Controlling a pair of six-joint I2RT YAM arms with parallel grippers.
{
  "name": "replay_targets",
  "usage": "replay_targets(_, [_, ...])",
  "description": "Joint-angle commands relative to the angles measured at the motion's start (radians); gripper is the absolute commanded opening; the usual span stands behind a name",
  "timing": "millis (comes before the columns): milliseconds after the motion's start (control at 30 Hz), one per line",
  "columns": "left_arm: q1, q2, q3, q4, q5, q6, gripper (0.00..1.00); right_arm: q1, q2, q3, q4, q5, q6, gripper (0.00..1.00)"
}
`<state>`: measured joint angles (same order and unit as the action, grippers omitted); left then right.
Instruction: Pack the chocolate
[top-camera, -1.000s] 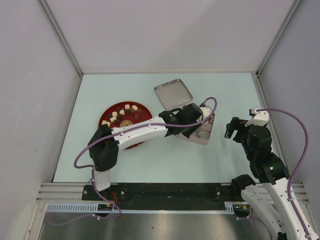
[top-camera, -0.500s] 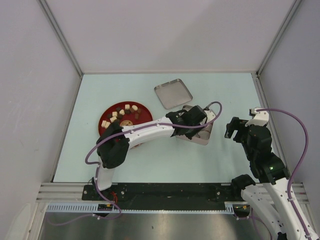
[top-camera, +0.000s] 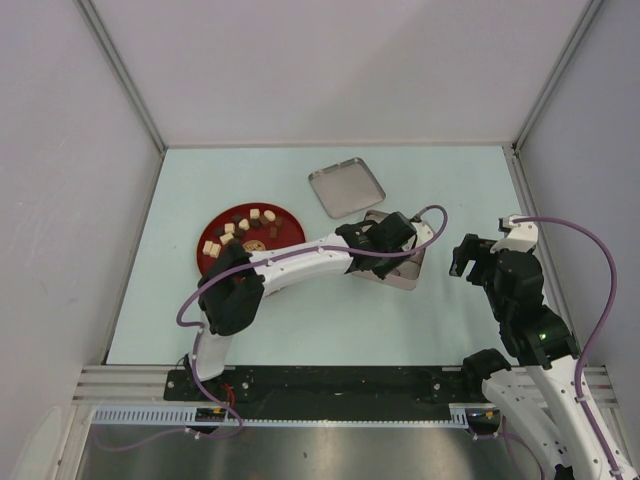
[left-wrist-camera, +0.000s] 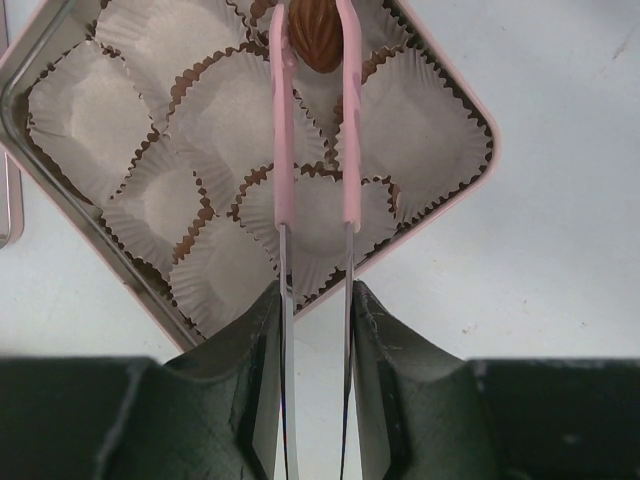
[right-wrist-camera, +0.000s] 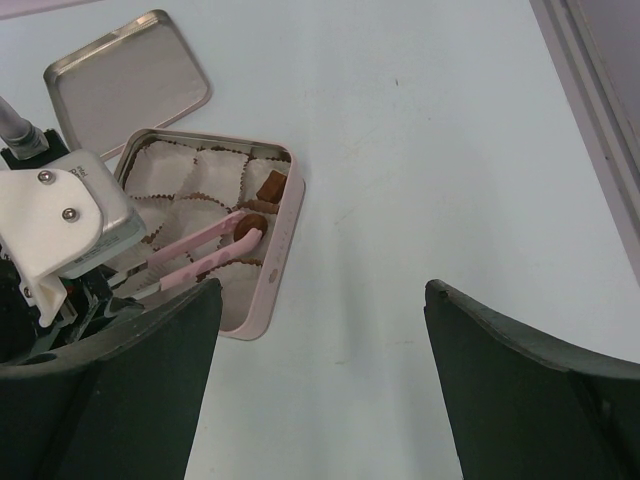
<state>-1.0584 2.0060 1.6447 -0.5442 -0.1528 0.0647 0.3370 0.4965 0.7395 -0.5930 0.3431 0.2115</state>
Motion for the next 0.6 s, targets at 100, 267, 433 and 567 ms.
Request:
replay_targets(100, [-0.008,-0.013,0.052,0.023,0.004,0.018,0.34,-0.003,-0.001,0.001,0.036,0.016,-0.004,0.86])
replay_targets(267, [-0.008,-0.016,0.05,0.023,0.001,0.014,0.35,-0.004,-0.003,0.001,0.035,0.013,-0.007,0.87])
replay_targets(433, [-0.008,-0.035,0.047,0.027,-0.004,0.0,0.34,-0.003,-0.006,0.001,0.033,0.011,-0.004,0.87])
replay_targets(567, [-0.006,-0.087,0.043,0.041,-0.025,-0.014,0.33,-0.004,-0.009,0.001,0.033,0.014,-0.006,0.87])
